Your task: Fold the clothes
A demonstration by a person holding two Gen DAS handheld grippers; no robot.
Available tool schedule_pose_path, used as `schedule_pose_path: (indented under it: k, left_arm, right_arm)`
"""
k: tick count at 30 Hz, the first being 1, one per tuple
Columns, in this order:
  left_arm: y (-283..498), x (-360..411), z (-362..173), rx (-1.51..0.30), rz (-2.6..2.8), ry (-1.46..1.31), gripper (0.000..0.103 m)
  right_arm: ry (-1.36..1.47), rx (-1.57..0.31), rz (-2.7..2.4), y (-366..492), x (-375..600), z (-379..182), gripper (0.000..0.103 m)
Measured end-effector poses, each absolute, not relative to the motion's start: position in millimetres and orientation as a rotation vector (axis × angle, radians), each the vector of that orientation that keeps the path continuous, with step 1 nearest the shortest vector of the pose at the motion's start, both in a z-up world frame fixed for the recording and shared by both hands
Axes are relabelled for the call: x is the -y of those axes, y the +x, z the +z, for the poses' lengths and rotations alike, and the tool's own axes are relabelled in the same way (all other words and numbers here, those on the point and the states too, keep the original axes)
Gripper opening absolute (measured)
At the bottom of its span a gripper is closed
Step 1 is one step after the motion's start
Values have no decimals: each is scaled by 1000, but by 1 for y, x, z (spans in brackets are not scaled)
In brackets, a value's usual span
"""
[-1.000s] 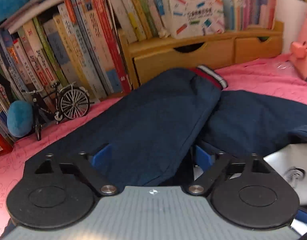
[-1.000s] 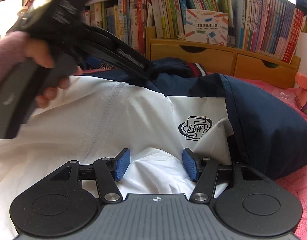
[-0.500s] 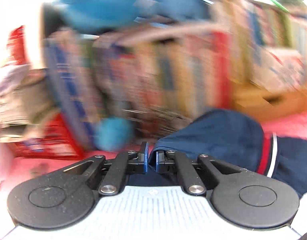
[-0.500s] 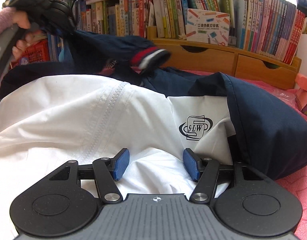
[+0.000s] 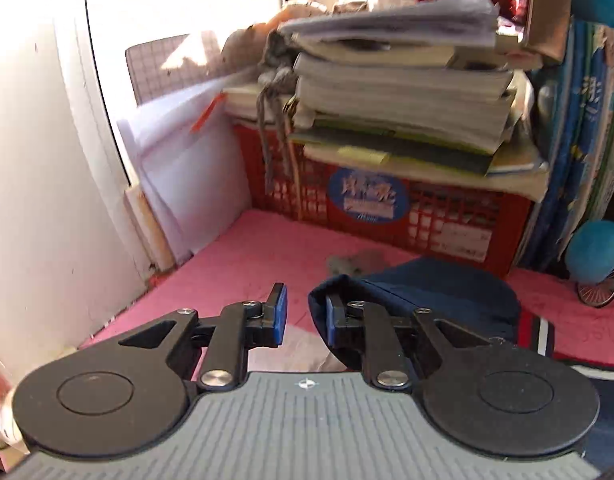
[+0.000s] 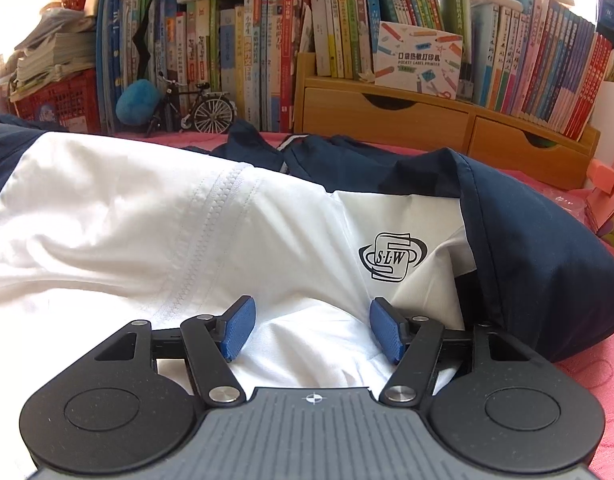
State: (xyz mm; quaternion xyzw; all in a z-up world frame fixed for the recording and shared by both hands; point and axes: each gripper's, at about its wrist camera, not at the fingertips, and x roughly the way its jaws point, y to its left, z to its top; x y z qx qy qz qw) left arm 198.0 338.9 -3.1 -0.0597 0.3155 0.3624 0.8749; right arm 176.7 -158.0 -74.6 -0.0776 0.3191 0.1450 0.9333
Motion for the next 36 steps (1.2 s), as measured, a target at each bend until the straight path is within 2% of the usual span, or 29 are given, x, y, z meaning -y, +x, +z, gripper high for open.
schedule_pose_path:
  k: [6, 11, 14, 17, 18, 19, 23, 28, 29, 30, 31, 32, 34, 36]
  left_arm:
    - [179, -345, -55, -739, 754, -136, 19]
    - [175, -338, -74, -727, 721, -47, 20]
    - [172, -333, -83, -702, 699, 30, 20]
    - [170, -333, -83, -688, 689, 28, 21]
    - [170, -334, -83, -686, 686, 18, 21]
    - [169, -335, -82, -684, 683, 8, 21]
    - [168, -339, -81, -678, 675, -21, 21]
    - [176, -326, -85, -702, 707, 76, 21]
    - [176, -325, -86, -703, 709, 81, 21]
    - [175, -326, -85, -701, 707, 74, 21]
    - [175, -327, -85, -699, 705, 66, 21]
    - [174, -328, -85, -697, 702, 57, 21]
    - [174, -329, -84, -695, 700, 52, 21]
    - [175, -328, -84, -697, 701, 59, 21]
  right_arm:
    - [-212, -635, 267, 175, 150, -75, 70]
    - [-228, -629, 253, 175, 147, -76, 72]
    - [-351, -676, 279, 169, 137, -65, 72]
    - [-386, -669, 450, 156, 136, -23, 82]
    - [-397, -666, 508, 152, 135, -8, 88]
    - [-368, -653, 530, 158, 136, 6, 93]
    - [-320, -622, 375, 221, 129, 27, 95]
    - [-382, -763, 154, 323, 109, -34, 91]
    - [-385, -785, 141, 331, 109, -46, 89]
    - [-388, -807, 127, 340, 109, -59, 83]
    - [-368, -829, 118, 345, 112, -65, 66]
    - [-313, -850, 121, 347, 118, -68, 60]
    - [-248, -854, 96, 349, 134, -56, 27]
    - [-234, -819, 46, 347, 152, -39, 14]
